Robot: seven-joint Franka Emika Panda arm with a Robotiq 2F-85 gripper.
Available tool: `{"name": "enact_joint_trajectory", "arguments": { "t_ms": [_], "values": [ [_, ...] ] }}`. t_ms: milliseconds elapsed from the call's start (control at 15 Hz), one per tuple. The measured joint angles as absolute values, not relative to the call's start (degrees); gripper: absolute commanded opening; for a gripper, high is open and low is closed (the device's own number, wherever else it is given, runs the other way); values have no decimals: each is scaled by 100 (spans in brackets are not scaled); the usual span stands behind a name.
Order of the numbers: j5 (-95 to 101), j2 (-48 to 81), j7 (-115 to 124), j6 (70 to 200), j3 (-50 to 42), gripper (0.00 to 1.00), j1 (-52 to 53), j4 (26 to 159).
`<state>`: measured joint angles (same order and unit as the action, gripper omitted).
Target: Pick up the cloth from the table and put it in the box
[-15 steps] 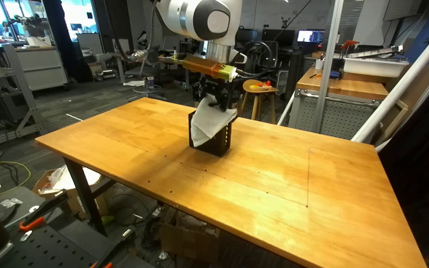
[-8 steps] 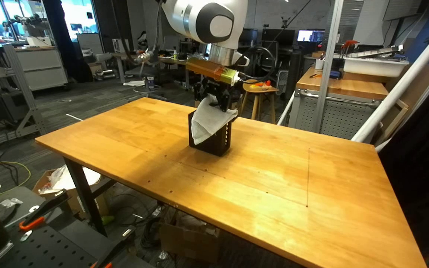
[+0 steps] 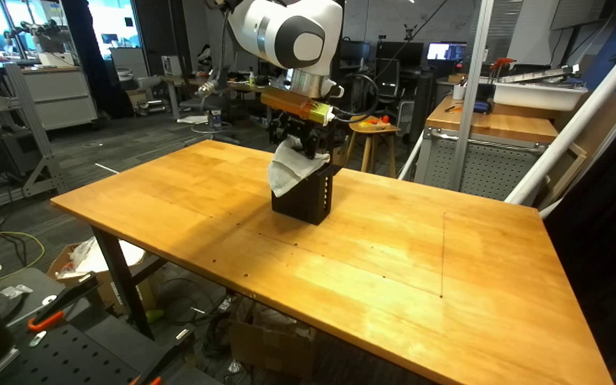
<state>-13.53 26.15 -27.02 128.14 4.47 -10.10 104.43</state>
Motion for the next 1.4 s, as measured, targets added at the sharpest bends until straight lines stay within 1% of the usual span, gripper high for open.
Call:
{"name": "enact_joint_trajectory", "arguments": {
  "t_ms": [867,933,1000,1067,1133,1200,1267,1333,1400],
  "values": [
    [-1691,2876,-3416,12808,447,0,-1453,10471],
    [-1703,2890,-3465,12804,447,2,-1454,10471],
    [-1706,2895,-3505,12802,447,6,-1454,10471],
    [-1706,2895,-3533,12800,447,27,-1454,10470],
    [-1706,2893,-3565,12797,447,29,-1454,10470],
    [-1703,2887,-3589,12794,447,35,-1454,10469],
    [-1690,2872,-3610,12785,447,42,-1453,10469],
    [-1668,2849,-3622,12775,446,51,-1452,10469],
    [-1632,2817,-3629,12763,443,58,-1450,10469]
  ]
}}
